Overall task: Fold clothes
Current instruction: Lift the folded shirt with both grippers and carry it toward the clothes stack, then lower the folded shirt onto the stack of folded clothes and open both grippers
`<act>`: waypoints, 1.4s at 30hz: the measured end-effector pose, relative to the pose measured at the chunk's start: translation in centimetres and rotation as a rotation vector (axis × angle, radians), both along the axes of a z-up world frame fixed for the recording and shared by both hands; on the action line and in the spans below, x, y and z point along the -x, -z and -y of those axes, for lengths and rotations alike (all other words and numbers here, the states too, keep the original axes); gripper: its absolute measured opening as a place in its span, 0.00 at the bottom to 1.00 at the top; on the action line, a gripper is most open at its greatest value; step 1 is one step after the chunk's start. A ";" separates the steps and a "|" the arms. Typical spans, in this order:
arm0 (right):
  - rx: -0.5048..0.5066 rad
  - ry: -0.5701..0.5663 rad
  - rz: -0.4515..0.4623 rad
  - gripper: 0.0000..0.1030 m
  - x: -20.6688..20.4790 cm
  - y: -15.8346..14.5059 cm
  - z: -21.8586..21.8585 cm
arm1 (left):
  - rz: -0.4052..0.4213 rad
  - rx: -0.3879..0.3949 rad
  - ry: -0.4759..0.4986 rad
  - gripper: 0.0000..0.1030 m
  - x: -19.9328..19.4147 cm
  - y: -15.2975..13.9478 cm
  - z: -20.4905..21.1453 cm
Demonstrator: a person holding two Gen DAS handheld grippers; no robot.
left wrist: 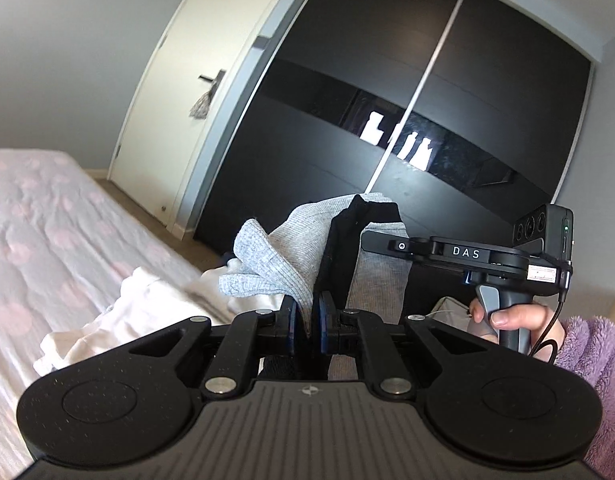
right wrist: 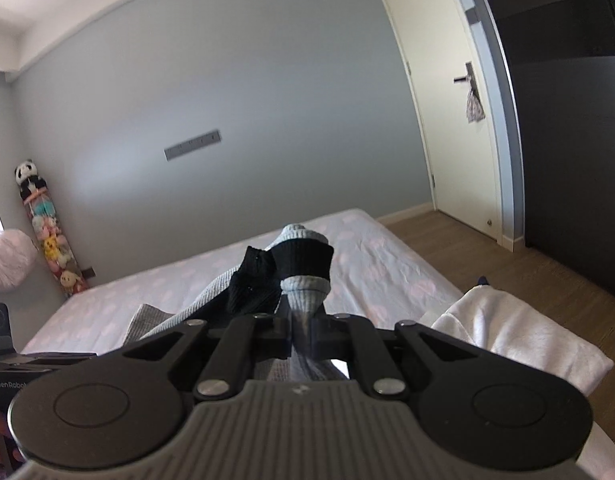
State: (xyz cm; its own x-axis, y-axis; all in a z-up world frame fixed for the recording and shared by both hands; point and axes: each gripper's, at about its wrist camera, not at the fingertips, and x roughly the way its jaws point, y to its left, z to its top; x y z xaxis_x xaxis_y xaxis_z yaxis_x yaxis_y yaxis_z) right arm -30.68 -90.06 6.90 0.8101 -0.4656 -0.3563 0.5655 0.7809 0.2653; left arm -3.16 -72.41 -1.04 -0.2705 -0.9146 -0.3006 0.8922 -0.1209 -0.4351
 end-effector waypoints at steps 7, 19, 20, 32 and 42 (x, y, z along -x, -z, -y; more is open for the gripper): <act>-0.041 -0.059 -0.104 0.09 -8.9 4.2 5.6 | 0.029 -0.101 -0.065 0.08 -5.2 3.8 5.2; -0.114 -0.089 -0.376 0.10 -19.7 12.5 9.7 | -0.018 -0.252 -0.101 0.08 -11.2 10.0 9.7; -0.118 -0.088 -0.386 0.10 -20.0 13.0 9.9 | -0.027 -0.261 -0.105 0.08 -11.4 10.4 9.4; -0.126 0.077 -0.288 0.34 -17.6 12.1 12.3 | -0.085 -0.322 -0.274 0.22 -14.0 10.8 5.8; -0.074 0.016 -0.198 0.20 -10.2 9.5 6.1 | 0.001 -0.247 -0.182 0.22 -8.8 6.9 3.9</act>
